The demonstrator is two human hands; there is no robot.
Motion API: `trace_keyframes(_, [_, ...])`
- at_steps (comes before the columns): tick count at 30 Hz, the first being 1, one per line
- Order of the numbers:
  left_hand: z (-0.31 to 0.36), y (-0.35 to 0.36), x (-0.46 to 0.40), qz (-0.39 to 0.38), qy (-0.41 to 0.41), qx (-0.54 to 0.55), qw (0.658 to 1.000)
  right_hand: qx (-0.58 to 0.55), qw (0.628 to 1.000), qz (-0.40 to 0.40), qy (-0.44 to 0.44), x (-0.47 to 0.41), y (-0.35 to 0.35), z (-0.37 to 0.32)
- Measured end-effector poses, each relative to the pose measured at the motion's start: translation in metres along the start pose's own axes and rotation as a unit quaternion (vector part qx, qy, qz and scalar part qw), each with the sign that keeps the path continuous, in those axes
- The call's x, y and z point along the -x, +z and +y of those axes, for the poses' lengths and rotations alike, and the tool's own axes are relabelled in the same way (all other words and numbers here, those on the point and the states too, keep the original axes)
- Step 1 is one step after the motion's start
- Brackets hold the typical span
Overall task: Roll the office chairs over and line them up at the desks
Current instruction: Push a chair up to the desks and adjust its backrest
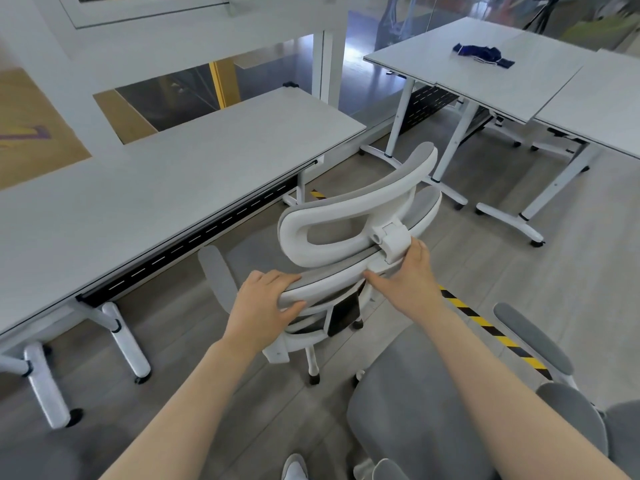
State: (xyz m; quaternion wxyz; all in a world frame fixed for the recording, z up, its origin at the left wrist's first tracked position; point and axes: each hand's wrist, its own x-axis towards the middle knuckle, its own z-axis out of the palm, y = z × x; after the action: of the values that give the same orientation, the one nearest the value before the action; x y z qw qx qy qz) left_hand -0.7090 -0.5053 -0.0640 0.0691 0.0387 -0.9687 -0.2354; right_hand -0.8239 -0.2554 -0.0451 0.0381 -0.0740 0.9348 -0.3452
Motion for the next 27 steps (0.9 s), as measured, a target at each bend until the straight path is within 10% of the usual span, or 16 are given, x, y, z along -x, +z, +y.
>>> trace_keyframes(11, [0.023,0.005,-0.018,-0.109,0.020,0.058,0.992,-0.009,0.999,-0.044,-0.012,-0.054,-0.028,0.034])
trace_keyframes(27, [0.039,0.023,-0.030,-0.074,0.004,0.072,0.995,-0.039,0.996,-0.070,-0.026,-0.106,-0.027,0.063])
